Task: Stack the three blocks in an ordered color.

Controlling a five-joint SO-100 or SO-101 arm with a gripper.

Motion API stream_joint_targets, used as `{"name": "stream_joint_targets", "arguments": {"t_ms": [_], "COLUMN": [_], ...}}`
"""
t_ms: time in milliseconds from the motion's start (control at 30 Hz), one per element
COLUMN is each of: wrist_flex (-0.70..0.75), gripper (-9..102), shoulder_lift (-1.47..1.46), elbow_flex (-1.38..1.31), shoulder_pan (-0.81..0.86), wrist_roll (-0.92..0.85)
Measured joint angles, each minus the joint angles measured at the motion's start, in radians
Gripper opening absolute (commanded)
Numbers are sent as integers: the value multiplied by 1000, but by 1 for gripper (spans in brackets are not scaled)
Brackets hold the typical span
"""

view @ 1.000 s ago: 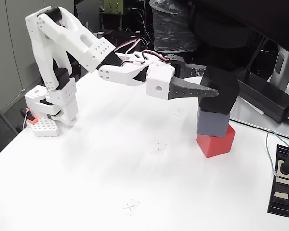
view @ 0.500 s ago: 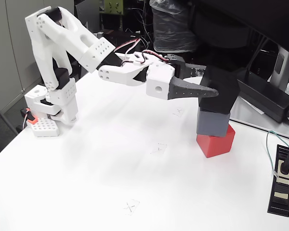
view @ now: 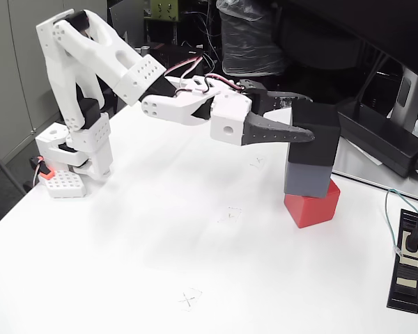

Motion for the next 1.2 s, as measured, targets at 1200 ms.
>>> {"name": "stream_joint_targets", "arguments": {"t_ms": [1200], "wrist_flex": [0], "gripper": [1], "shoulder_lift": [830], "elbow_flex": [495], "shoulder_pan": [-3], "wrist_roll": [492]}}
